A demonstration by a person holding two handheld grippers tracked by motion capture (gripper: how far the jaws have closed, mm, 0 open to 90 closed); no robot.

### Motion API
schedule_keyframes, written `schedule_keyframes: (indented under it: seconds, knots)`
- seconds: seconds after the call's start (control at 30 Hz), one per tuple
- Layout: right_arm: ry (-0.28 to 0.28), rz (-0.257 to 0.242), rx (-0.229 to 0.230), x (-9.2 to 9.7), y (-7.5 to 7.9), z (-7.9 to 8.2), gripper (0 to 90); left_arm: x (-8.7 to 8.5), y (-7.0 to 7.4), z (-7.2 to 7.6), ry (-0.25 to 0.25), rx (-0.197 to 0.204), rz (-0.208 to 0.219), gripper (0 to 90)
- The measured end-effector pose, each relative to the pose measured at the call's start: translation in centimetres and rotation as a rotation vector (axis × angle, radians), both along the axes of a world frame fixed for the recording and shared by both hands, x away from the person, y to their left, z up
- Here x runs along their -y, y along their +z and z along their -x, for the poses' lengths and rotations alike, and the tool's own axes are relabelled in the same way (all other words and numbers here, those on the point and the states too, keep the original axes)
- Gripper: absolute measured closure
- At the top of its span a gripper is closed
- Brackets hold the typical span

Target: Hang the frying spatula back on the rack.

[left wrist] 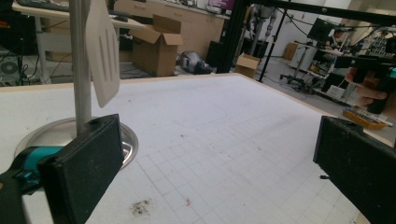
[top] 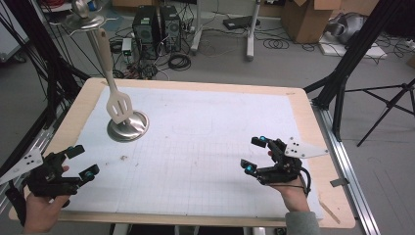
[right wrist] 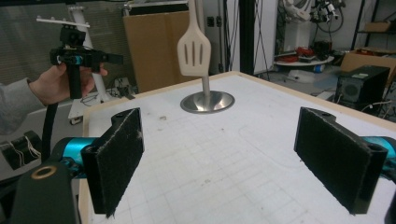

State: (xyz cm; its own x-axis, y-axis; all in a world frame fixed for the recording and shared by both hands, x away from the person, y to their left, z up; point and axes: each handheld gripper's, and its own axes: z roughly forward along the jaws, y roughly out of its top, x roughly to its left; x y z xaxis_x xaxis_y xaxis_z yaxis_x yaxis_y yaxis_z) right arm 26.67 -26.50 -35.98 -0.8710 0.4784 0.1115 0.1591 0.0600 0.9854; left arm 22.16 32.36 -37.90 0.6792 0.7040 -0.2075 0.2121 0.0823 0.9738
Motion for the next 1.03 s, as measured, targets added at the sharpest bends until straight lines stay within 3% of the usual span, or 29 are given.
schedule_keyframes:
  seconds: [0.17,0.5,1.03]
  knots:
    - [-0.025,0.013,-0.038,1.4,-0.8,0.4,14.6,0.0,0.0,0.0,0.000,-0.001,-0.002,2.0]
    - [-0.078,-0.037,-0.056,4.8,-1.9,1.3,14.5,0.4,-0.6,-0.3,-0.006,-0.025,-0.013,2.1]
    - [-0.071,-0.062,-0.054,5.7,-2.3,1.5,14.5,0.6,-0.9,0.0,0.007,-0.036,-0.030,2.1]
